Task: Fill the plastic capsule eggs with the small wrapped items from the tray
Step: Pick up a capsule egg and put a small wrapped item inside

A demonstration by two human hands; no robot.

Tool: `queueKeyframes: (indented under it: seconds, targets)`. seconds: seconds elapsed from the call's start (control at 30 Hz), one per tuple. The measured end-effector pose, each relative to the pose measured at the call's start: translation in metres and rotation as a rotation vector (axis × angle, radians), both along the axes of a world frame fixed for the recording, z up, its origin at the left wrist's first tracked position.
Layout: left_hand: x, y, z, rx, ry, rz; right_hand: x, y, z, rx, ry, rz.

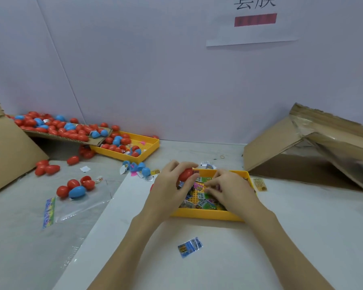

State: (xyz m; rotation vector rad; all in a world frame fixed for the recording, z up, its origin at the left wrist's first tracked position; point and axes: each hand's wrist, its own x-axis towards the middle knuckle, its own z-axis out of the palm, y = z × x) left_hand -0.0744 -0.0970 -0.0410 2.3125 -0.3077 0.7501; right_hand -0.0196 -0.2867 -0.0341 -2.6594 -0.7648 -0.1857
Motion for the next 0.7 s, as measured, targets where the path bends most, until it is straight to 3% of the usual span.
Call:
queueKeyframes:
  seconds: [0.13, 0.3, 0.53, 0.7]
  targets:
    - [-0.006, 0.011, -0.003, 0.052, -0.088, -0.069, -0.005, -0.005, 0.005, -0.019, 0.067, 0.024]
    - [-0.008, 0.010, -0.004, 0.024, 0.033, -0.039, -0.009, -0.002, 0.008, 0.017, 0.068, -0.005]
    - [-0.012, 0.005, -0.001, -0.016, 0.050, -0.005, -0.005, -0.007, 0.001, 0.168, 0.036, 0.006]
    - [-0.015, 0.003, 0.004, -0.087, 0.081, -0.040, -0.004, -0.007, 0.000, 0.165, 0.045, 0.090]
